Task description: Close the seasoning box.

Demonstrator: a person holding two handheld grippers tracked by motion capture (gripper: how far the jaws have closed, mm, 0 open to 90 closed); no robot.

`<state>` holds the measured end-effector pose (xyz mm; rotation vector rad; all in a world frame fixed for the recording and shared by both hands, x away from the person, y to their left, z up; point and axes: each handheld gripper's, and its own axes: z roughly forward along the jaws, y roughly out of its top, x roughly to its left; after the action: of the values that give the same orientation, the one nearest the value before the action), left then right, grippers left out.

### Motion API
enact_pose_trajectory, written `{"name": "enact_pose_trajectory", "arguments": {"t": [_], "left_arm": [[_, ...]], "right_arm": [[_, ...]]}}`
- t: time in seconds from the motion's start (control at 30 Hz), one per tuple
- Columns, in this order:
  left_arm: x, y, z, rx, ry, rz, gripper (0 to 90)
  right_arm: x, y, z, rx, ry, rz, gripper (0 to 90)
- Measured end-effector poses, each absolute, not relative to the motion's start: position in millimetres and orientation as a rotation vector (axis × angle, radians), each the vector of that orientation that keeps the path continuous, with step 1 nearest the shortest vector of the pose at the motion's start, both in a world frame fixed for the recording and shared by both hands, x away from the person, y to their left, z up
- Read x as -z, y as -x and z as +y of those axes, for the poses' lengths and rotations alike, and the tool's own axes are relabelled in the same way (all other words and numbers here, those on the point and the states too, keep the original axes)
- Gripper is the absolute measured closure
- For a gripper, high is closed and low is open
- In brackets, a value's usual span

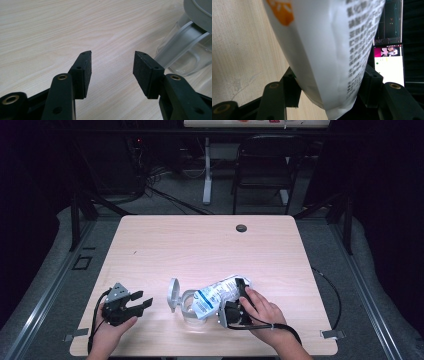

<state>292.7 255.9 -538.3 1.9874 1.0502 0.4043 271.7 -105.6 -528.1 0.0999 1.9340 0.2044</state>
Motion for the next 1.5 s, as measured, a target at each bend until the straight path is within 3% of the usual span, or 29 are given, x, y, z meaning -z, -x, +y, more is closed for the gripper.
{"name": "enact_pose_trajectory", "arguments": {"t": [1.5], "left_arm": [[539.4,-293.3,256.7,-0.405,-1.980,1.052,49.7]], "right_arm": [[519.8,-274.3,-99.6,-0.137,0.039,1.885,45.4]]}}
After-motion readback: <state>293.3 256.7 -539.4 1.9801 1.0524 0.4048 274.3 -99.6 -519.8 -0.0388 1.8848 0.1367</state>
